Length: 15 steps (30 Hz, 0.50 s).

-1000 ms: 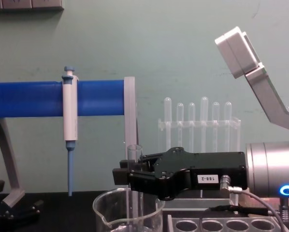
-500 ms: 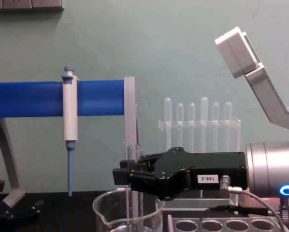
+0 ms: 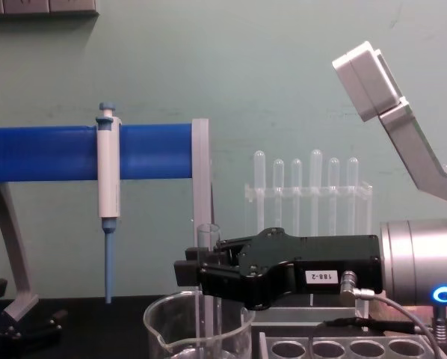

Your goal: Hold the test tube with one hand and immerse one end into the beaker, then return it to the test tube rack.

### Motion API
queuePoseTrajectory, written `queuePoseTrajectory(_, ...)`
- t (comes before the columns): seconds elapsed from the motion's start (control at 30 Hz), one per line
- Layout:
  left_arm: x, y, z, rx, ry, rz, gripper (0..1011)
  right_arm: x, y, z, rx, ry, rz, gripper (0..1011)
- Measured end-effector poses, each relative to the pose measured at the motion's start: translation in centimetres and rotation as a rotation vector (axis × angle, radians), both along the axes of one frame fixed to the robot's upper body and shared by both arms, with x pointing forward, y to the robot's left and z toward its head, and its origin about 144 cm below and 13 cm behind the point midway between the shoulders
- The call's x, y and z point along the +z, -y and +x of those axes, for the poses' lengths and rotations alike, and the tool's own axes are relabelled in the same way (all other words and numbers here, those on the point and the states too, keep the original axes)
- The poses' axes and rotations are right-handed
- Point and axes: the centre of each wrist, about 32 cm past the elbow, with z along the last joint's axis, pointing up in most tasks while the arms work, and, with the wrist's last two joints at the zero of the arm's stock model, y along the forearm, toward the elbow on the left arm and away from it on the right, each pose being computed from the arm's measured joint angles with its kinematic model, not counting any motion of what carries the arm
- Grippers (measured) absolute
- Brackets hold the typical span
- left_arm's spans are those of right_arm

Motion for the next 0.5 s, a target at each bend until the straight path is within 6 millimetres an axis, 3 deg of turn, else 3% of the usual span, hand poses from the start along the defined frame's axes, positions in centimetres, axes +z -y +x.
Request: queuePoseTrajectory(0.5,0.00,0.00,0.00,0.000,0.000,0.000,1000,0.00,0.00,0.00,0.000,0.000,0.000,238)
